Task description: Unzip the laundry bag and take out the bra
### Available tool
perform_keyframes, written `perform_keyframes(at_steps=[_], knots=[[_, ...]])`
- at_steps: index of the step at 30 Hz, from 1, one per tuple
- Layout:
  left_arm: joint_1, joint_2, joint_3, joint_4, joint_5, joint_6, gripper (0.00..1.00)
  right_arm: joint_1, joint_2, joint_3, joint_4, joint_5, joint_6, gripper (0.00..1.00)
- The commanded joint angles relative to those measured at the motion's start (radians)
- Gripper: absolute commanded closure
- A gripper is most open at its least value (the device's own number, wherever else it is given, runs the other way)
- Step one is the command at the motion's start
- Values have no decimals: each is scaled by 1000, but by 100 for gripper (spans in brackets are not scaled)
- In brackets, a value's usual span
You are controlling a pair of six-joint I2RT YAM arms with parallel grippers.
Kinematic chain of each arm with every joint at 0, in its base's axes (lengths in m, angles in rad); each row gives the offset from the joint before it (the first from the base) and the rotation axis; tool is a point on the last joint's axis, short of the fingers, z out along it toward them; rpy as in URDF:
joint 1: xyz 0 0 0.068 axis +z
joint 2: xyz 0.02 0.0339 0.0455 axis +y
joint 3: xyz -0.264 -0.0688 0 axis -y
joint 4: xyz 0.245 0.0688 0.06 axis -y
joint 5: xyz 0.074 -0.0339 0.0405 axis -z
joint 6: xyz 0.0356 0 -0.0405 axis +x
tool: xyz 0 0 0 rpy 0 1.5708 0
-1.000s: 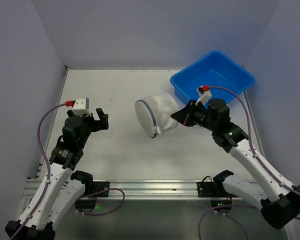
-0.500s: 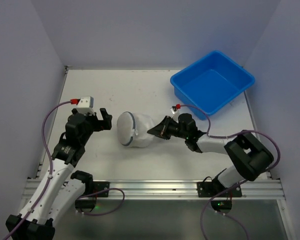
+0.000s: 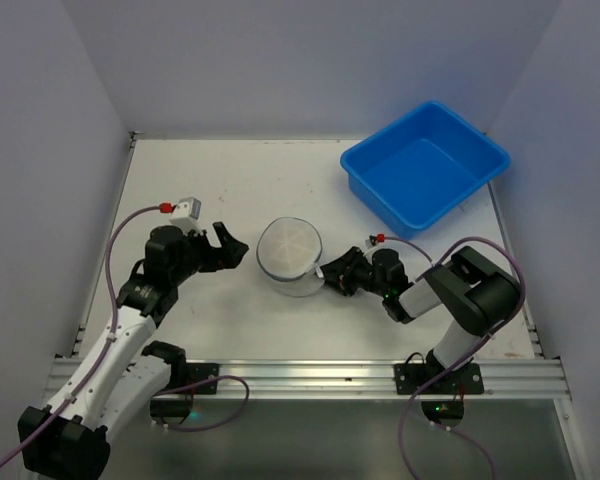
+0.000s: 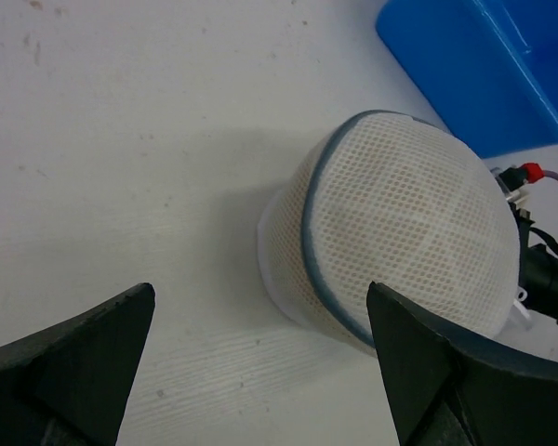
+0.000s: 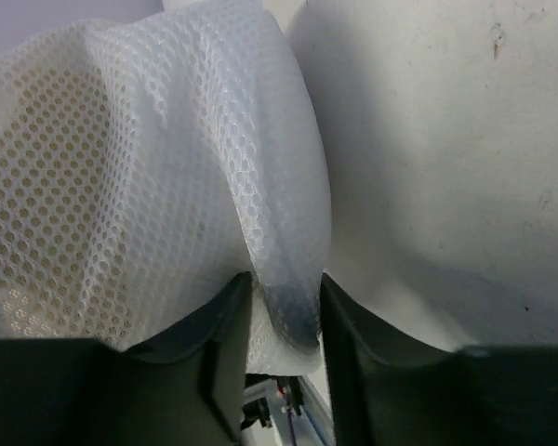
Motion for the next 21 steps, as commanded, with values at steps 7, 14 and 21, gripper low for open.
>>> perform_keyframes(at_steps=[7,14,21], knots=[[-16,30,-145,225,234,-295,0,-1,-104,31,-112,106,-121,44],[-45,27,-210,320,227,-386,0,-1,-313,80,-530,218,-292,40],[-73,81,-211,362,208,-393,1,-4,-492,244,-928,319,-539,39]])
